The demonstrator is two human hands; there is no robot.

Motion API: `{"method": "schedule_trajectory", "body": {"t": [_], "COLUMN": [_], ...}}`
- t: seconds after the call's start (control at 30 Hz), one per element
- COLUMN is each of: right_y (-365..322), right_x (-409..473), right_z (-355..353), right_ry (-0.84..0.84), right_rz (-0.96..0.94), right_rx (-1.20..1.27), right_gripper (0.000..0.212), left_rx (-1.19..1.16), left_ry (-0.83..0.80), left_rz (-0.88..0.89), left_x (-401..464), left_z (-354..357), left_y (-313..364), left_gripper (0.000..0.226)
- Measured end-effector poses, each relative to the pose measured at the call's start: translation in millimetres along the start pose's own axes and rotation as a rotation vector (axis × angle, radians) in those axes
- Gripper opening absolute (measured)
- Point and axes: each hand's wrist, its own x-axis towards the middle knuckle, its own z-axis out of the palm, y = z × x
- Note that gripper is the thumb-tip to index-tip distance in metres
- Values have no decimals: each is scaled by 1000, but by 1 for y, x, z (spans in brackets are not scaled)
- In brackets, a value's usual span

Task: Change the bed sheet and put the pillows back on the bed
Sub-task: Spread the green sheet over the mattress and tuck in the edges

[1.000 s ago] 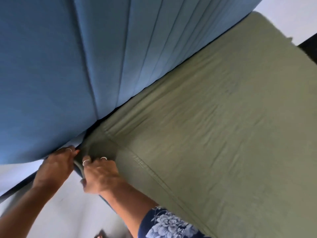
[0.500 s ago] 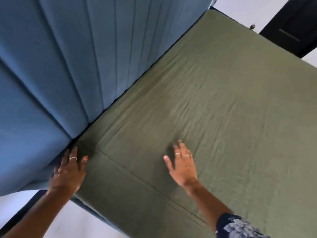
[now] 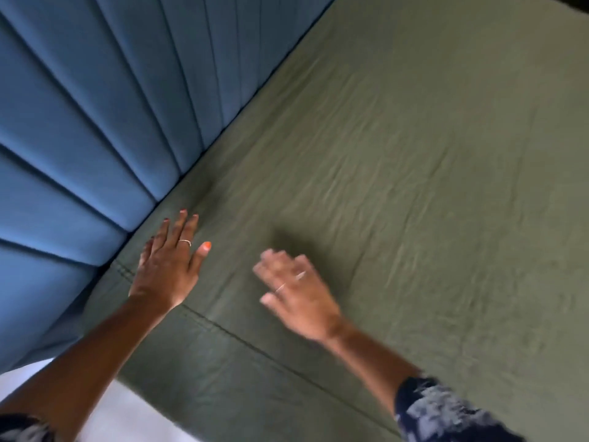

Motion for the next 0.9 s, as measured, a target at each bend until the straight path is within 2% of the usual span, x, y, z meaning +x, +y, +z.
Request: {"method": "schedule_trajectory", "body": {"t": [0.1, 0.17, 0.23, 0.27, 0.3, 0.43, 0.53, 0.6, 0.67, 0.73, 0.77, 0.83, 0.9], "right_y": [131, 189, 215, 216, 212, 139, 73, 80, 136, 213, 248, 294, 307], "right_x": [2, 3, 19, 35, 57, 156, 204, 219, 225, 220, 216, 210, 210], "right_z": [-34, -55, -62, -60, -51, -7, 4, -4, -11, -20, -30, -39, -38], "right_ry": [161, 174, 144, 146, 150, 168, -13, -19, 103, 249, 296, 192, 154], "right_rz": [680, 1106, 1326, 1295, 1165, 402, -106, -244, -107, 268, 473, 774, 859], "right_rx": [-71, 13, 113, 93, 65, -5, 7, -20, -106, -152, -163, -98, -98], "right_gripper": [66, 72, 73, 71, 70, 63, 55, 55, 53, 55, 65, 85, 84], "left_rx": [20, 30, 61, 78, 89, 98, 18, -8, 36, 80, 91, 107, 113], "left_ry": [-38, -63, -80, -79, -77, -2, 123, 205, 259, 277, 291, 289, 293], "left_rz": [17, 29, 76, 105, 119, 86, 17, -21, -46, -75, -82, -92, -89], "left_x": [16, 29, 49, 60, 75, 124, 151, 159, 162, 161, 162, 162, 162], "left_z": [8, 15, 17, 18, 18, 24, 36, 47, 58, 67, 67, 71, 71], "left_y": [18, 31, 40, 44, 46, 58, 63, 58, 56, 55, 56, 56, 55], "left_gripper": [68, 72, 75, 75, 74, 62, 55, 57, 62, 62, 62, 61, 60]}}
